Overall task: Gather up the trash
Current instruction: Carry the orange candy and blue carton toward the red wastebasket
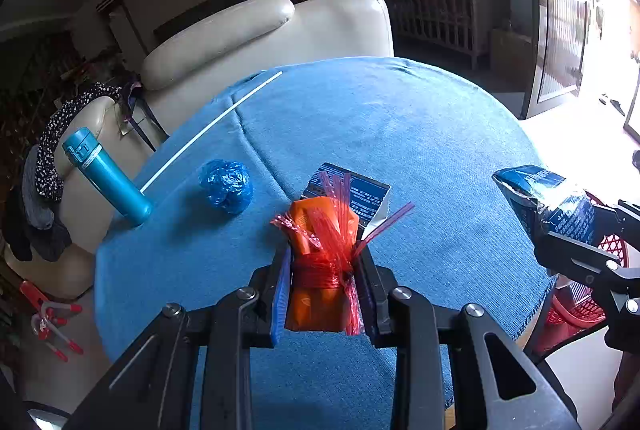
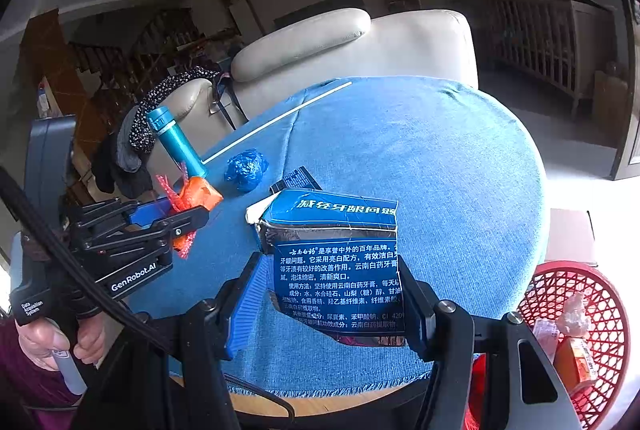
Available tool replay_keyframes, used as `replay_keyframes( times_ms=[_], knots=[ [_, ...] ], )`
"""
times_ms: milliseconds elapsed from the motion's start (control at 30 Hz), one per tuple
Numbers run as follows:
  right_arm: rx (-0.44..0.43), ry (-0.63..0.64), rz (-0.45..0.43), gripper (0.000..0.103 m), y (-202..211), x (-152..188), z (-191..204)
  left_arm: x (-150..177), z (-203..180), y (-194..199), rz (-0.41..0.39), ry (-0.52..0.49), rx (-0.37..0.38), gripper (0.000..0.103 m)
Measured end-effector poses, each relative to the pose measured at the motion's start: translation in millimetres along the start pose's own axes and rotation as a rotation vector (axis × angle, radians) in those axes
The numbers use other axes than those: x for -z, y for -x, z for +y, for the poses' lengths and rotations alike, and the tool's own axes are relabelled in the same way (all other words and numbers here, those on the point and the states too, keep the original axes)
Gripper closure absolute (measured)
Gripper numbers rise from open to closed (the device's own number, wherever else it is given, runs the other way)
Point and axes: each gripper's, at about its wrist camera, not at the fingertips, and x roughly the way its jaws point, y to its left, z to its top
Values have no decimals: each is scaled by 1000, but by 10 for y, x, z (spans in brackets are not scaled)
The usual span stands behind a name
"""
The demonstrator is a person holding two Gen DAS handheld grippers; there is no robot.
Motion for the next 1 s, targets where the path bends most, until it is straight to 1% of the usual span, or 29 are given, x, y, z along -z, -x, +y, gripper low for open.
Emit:
replay_keyframes(
  times_ms=[1000],
  knots=[
    [-9, -25, -13, 39, 33, 37, -82, -14, -128, -11, 1, -52, 3, 71]
  ],
)
